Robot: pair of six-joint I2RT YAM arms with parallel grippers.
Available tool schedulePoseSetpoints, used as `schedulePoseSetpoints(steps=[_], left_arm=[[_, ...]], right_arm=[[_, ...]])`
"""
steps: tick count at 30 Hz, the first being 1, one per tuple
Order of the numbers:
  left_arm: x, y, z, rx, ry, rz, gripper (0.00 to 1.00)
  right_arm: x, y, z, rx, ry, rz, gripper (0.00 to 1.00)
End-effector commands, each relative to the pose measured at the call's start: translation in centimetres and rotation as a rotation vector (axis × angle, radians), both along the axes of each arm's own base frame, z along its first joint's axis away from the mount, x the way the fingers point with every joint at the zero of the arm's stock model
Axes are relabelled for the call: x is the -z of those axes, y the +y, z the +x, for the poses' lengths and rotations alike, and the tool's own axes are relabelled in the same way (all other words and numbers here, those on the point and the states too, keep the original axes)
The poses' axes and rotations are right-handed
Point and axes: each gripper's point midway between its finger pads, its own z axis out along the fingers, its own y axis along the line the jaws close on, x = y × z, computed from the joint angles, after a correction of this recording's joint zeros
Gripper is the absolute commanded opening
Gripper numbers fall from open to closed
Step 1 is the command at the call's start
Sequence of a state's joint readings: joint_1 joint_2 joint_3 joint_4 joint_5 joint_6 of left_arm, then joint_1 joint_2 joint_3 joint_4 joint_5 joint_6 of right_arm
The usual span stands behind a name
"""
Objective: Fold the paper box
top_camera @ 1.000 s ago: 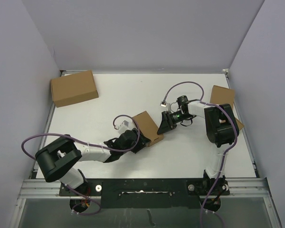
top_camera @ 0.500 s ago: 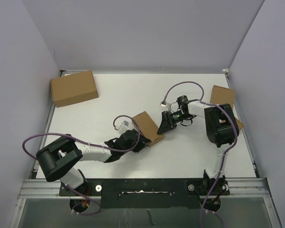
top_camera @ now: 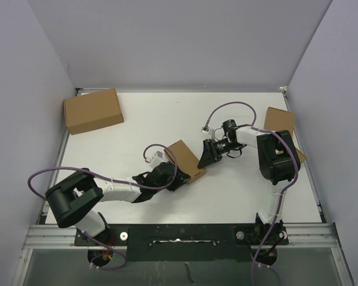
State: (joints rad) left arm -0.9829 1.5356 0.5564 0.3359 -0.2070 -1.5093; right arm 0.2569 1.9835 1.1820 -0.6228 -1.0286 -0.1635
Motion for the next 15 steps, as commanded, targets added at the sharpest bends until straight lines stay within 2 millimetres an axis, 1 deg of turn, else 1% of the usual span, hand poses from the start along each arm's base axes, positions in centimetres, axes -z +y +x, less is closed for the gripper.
schedulePoseSetpoints(steps=[1,9,15], left_arm=[[-2.74,-1.15,0.23,0.003,-0.039,-0.052,0.33],[-2.75,-1.65,-0.40,-0.002,0.000,-0.058,0.34],[-3.16,-1.41,-0.71,-0.022,0.017,-0.053,0.34]], right_arm=[[3.56,-1.01,0.15,-0.031,-0.055,-0.144,0.36],[3.64,-1.02,0.11,-0.032,-0.054,-0.146,0.36],[3.66,-1.03,0.15,-0.033,-0.055,-0.146,0.36]])
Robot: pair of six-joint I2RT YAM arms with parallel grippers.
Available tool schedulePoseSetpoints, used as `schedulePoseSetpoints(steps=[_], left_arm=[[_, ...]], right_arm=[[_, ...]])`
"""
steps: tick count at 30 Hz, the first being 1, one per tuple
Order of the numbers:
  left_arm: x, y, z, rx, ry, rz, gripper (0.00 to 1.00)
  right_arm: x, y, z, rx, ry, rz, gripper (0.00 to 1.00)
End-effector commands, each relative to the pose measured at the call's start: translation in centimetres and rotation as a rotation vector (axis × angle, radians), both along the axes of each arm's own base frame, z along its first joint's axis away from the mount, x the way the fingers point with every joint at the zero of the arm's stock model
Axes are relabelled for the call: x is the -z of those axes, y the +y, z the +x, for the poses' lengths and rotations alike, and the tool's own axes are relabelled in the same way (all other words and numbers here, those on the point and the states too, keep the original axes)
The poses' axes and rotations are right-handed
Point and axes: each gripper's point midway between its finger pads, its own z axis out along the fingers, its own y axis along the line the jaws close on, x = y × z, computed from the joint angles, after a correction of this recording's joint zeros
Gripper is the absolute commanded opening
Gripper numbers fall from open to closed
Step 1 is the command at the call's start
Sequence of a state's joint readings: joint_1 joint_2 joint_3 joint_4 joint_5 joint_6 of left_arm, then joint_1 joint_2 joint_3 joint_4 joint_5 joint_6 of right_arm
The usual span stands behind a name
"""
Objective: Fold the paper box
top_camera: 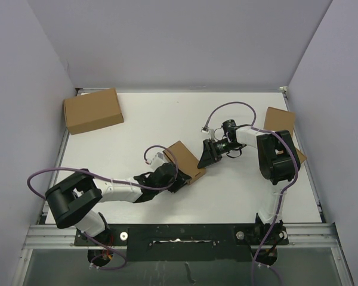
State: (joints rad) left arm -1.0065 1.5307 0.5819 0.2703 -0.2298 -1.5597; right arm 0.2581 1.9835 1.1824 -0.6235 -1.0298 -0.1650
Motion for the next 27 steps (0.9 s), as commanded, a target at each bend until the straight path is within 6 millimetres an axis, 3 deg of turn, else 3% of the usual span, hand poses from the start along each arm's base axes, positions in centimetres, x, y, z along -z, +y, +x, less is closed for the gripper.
schedulePoseSetpoints(steps=[1,18,27], left_arm=[[-3.2,-1.1,-0.3,-0.005,-0.010,-0.055,0.33],[-2.5,-0.6,-0.2,-0.050,0.024,-0.013,0.32],[-2.2,-1.0,0.1,-0.050,0.026,0.001,0.20]], right_arm=[[3.7,-1.1,0.2,-0.029,-0.055,-0.147,0.36],[3.7,-1.0,0.1,-0.033,-0.053,-0.147,0.36],[3.6,-1.0,0.1,-0.033,-0.054,-0.147,0.36]])
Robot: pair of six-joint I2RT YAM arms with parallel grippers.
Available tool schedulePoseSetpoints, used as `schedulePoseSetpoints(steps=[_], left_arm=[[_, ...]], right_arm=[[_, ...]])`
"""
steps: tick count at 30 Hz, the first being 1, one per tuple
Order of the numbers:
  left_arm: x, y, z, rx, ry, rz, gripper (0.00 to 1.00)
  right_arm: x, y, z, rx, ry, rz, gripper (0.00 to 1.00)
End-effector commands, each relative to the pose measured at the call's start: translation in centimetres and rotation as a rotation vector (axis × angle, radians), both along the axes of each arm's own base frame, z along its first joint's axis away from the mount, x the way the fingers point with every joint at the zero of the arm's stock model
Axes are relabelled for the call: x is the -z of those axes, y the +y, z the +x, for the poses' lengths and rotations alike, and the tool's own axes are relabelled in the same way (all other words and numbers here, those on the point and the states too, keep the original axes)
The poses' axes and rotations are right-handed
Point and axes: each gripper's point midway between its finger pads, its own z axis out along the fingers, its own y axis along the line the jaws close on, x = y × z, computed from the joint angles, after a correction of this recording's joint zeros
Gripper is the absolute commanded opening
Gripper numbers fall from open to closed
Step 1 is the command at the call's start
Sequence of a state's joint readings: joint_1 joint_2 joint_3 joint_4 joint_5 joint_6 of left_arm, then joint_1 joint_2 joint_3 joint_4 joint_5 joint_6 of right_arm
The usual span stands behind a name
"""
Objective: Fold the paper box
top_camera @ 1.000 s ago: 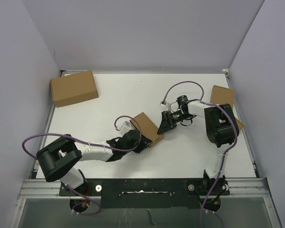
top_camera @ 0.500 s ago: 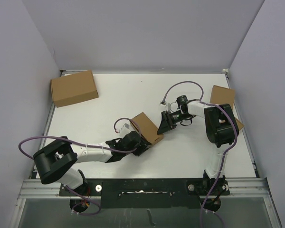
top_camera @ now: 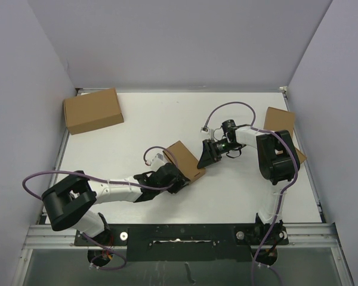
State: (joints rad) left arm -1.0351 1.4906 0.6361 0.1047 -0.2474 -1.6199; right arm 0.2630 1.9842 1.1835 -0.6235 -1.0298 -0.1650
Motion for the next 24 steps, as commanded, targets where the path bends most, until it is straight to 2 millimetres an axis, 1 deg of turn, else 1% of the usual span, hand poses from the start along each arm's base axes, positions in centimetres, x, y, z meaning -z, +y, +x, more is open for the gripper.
schedulePoseSetpoints(steps=[1,4,7,14,18,21,22,24], left_arm=[[-1.5,-1.1,1.1,-0.026,-0.032,-0.028,0.18],[-1.5,-1.1,1.1,-0.022,-0.034,-0.027,0.10],[-1.4,-1.2,1.1,-0.014,-0.034,-0.025,0.06],[-1.0,-1.5,1.3,-0.002,-0.032,-0.031,0.04],[-1.7,-1.6,1.7,0.009,-0.066,-0.031,0.04],[-2.5,-1.5,2.1,0.013,-0.099,-0.039,0.05],[-2.7,-1.4,2.3,0.009,-0.107,-0.044,0.07],[-2.9,-1.3,2.6,0.002,-0.114,-0.052,0.16]], right_arm=[[3.6,-1.1,0.2,-0.028,-0.054,-0.147,0.36],[3.6,-1.1,0.2,-0.030,-0.055,-0.147,0.36],[3.6,-1.1,0.1,-0.031,-0.053,-0.147,0.36],[3.6,-0.9,0.1,-0.034,-0.057,-0.145,0.36],[3.4,-0.9,0.1,-0.035,-0.056,-0.139,0.36],[3.3,-0.7,0.0,-0.037,-0.055,-0.129,0.36],[3.2,-0.7,0.0,-0.038,-0.055,-0.125,0.36],[3.0,-0.5,0.0,-0.042,-0.059,-0.116,0.36]])
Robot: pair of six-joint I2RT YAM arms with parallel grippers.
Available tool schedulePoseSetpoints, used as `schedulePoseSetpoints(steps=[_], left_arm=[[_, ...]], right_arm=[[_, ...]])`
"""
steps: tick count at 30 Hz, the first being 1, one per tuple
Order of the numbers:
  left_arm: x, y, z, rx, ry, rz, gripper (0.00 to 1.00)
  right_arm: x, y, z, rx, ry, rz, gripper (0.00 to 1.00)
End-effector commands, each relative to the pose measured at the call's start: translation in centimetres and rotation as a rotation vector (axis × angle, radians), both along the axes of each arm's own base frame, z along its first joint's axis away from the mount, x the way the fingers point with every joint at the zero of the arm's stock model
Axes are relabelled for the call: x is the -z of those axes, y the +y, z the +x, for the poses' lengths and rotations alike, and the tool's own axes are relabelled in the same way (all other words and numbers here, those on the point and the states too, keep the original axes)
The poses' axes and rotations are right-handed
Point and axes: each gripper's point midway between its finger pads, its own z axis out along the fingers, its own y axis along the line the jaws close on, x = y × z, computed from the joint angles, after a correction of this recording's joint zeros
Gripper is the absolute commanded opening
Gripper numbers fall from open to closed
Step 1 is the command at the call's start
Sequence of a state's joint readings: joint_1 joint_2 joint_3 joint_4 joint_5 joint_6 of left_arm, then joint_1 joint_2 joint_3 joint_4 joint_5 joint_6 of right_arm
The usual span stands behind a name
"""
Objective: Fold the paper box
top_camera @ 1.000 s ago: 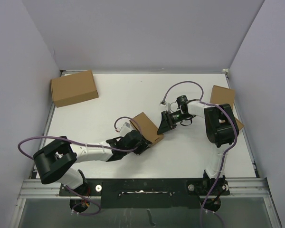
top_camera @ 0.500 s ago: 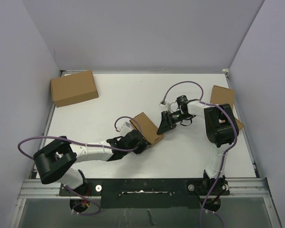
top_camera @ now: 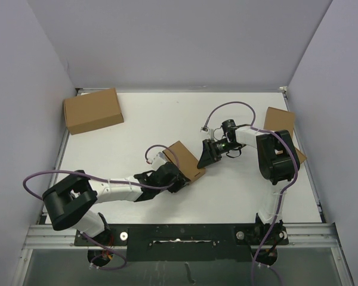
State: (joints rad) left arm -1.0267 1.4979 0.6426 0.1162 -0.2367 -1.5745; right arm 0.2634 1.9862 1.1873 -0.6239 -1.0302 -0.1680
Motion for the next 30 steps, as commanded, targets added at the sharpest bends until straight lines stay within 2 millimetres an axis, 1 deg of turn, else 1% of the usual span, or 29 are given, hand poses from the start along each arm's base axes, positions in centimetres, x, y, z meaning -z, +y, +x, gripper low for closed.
schedulePoseSetpoints(steps=[1,6,10,13,17,20,21,24,26,27,29,30], left_arm=[[-2.9,-1.1,2.5,-0.026,-0.094,-0.069,0.18],[-3.2,-1.3,2.8,-0.028,-0.093,-0.080,0.24],[-3.6,-1.7,3.1,-0.028,-0.090,-0.092,0.25],[-4.0,-1.9,3.5,-0.027,-0.083,-0.092,0.21],[-3.9,-1.7,3.8,-0.022,-0.063,-0.072,0.15],[-3.7,-1.7,3.9,-0.012,-0.048,-0.066,0.15],[-3.9,-1.7,3.9,-0.002,-0.053,-0.068,0.16],[-5.0,-1.6,3.7,0.036,-0.094,-0.061,0.25],[-5.8,-1.3,3.3,0.077,-0.138,-0.053,0.36],[-5.9,-0.9,2.8,0.095,-0.153,-0.051,0.40],[-6.8,-0.4,2.1,0.135,-0.204,-0.064,0.51],[-7.2,-0.1,1.8,0.157,-0.231,-0.067,0.54]], right_arm=[[2.9,-0.5,-0.1,-0.043,-0.059,-0.114,0.36],[2.5,0.0,-0.3,-0.058,-0.075,-0.106,0.36],[2.5,0.4,-0.7,-0.074,-0.081,-0.111,0.36],[2.5,0.7,-0.9,-0.085,-0.085,-0.115,0.36],[2.3,1.0,-1.0,-0.095,-0.101,-0.120,0.36],[2.1,1.2,-1.1,-0.097,-0.101,-0.114,0.36],[2.1,1.2,-1.1,-0.094,-0.096,-0.111,0.36],[1.9,1.0,-0.8,-0.073,-0.082,-0.094,0.36],[1.7,0.5,-0.4,-0.051,-0.077,-0.082,0.36],[1.6,0.3,-0.2,-0.039,-0.075,-0.077,0.36],[1.4,0.0,0.1,-0.024,-0.075,-0.069,0.36],[1.2,0.0,0.3,-0.018,-0.078,-0.065,0.36]])
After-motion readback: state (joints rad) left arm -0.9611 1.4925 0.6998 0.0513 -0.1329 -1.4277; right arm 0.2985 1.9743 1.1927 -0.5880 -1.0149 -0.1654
